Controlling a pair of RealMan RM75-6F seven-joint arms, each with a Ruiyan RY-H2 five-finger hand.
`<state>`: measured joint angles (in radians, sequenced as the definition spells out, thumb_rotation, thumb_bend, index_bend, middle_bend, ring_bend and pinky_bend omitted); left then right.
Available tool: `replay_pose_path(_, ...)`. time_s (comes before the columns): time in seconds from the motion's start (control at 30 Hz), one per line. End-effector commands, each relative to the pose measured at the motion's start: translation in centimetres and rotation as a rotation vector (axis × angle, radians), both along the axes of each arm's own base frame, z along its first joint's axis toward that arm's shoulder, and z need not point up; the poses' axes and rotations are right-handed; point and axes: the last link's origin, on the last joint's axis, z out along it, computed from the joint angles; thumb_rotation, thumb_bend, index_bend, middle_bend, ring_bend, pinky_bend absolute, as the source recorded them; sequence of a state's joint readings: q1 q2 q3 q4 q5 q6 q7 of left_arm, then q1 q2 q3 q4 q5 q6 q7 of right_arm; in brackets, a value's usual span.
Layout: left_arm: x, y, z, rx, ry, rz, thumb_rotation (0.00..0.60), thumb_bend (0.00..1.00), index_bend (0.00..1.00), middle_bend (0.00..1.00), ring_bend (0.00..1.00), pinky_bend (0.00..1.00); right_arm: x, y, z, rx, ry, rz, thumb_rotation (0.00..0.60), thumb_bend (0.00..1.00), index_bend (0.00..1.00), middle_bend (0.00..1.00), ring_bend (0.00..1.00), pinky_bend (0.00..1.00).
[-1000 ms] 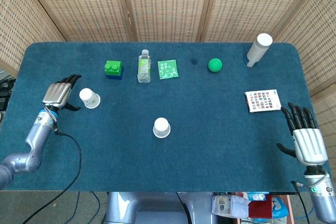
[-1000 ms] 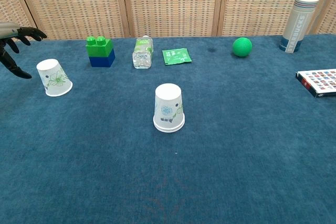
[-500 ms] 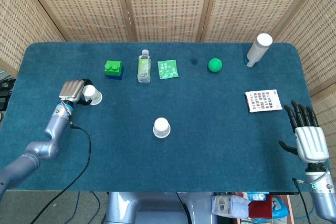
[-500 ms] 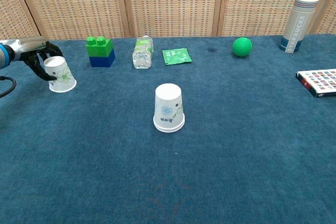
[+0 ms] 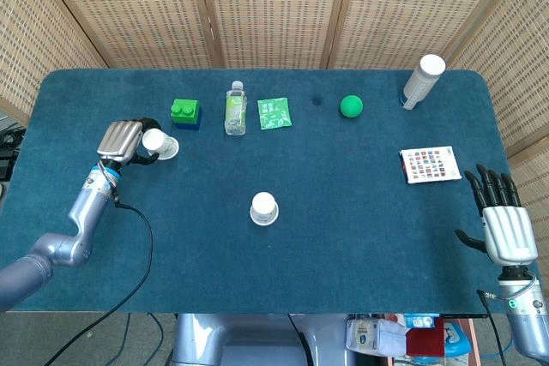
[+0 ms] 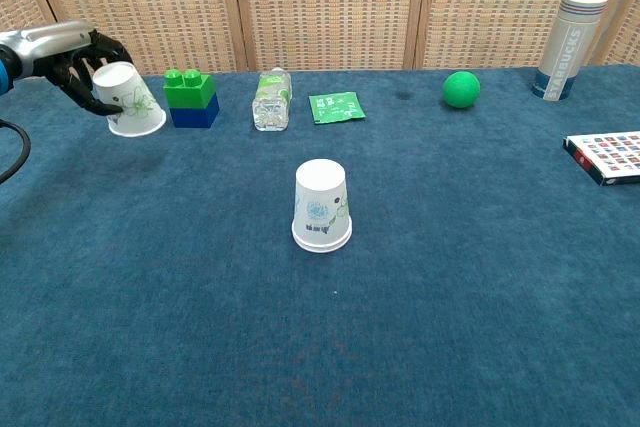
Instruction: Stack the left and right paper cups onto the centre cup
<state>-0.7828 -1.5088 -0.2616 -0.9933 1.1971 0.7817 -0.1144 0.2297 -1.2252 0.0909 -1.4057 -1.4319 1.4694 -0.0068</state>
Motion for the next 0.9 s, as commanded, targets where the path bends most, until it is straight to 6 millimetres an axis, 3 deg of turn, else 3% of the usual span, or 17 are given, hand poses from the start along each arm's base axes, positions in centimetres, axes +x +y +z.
replay_pose_path(0.03, 4.1, -2.4, 1.8, -0.031, -0.094, -0.143, 0.6, 0.29, 0.39, 0.38, 0.38, 0.36, 0.0, 0.0, 0.0, -0.002, -0.003, -0.001, 0.6, 0.0, 0.0, 0.0, 0.0, 0.0)
replay_pose_path(0.07, 7.0, -3.7, 1.2, -0.098, -0.151, -0.215, 0.6, 0.29, 0.39, 0.38, 0.38, 0.36, 0.0, 0.0, 0.0, -0.003, -0.003, -0.002, 0.6, 0.0, 0.0, 0.0, 0.0, 0.0)
replay_pose_path(0.13, 10.1, -5.7, 0.9, -0.199, -0.164, -0.298, 0.6, 0.29, 0.39, 0.38, 0.38, 0.35, 0.1, 0.0, -0.1, -0.003, -0.001, -0.001, 0.6, 0.0, 0.0, 0.0, 0.0, 0.0)
replay_pose_path(0.4, 15.0, -7.8, -1.7, -0.365, -0.138, -0.402, 0.6, 0.29, 0.39, 0.38, 0.38, 0.34, -0.1, 0.1, 0.1, -0.009, -0.003, -0.01, 0.6, 0.0, 0.0, 0.0, 0.0, 0.0)
replay_pose_path(0.53, 15.9, -7.9, -3.0, -0.387, -0.123, -0.407, 0.6, 0.29, 0.39, 0.38, 0.38, 0.34, -0.2, 0.2, 0.3, -0.015, -0.005, -0.013, 0.6, 0.0, 0.0, 0.0, 0.0, 0.0)
replay_pose_path(0.9, 16.2, -7.8, -4.3, -0.367, -0.072, -0.403, 0.6, 0.29, 0.39, 0.38, 0.38, 0.34, -0.3, 0.4, 0.9, -0.03, -0.016, -0.019, 0.6, 0.0, 0.0, 0.0, 0.0, 0.0)
